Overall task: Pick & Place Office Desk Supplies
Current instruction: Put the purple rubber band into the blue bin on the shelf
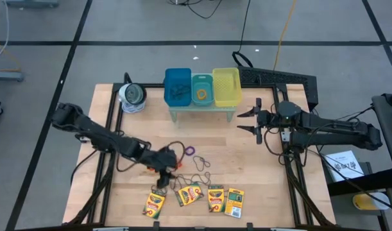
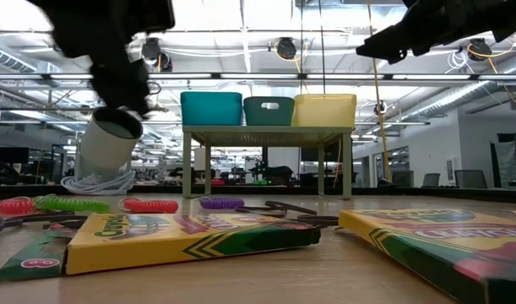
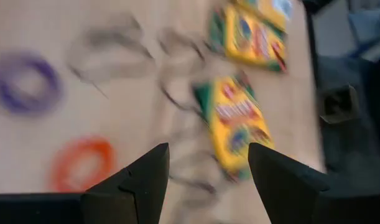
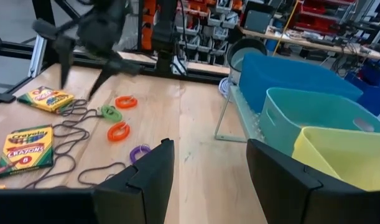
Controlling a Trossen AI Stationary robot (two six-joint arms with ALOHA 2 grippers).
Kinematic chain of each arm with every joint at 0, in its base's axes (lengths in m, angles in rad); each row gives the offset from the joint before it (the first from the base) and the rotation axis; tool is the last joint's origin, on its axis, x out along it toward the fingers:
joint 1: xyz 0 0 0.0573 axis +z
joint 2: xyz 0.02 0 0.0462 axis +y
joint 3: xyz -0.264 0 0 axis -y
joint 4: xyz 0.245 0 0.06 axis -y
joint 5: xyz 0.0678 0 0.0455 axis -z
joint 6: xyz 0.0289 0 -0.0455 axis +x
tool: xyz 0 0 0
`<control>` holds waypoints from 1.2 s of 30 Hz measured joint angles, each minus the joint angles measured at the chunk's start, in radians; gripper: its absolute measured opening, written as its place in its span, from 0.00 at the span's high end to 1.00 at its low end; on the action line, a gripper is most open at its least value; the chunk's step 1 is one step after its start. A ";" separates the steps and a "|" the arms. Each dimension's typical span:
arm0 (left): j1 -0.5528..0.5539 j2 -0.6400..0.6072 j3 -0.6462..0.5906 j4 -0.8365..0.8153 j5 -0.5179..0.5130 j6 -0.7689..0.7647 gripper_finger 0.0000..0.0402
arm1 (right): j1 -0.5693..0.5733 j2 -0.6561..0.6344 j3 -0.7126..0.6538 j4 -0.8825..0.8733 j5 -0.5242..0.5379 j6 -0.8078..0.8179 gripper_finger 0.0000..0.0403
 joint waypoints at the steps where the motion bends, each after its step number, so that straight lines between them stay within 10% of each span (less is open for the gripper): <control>1: -0.009 0.015 0.000 0.003 0.031 -0.033 0.43 | 0.000 0.001 0.000 0.004 0.000 0.000 0.52; 10: -0.135 0.110 0.001 -0.078 0.217 -0.241 0.43 | 0.000 0.006 0.000 0.004 0.000 -0.007 0.52; 36: -0.173 0.247 0.005 -0.156 0.059 -0.188 0.48 | 0.000 0.006 0.000 0.005 0.000 -0.012 0.52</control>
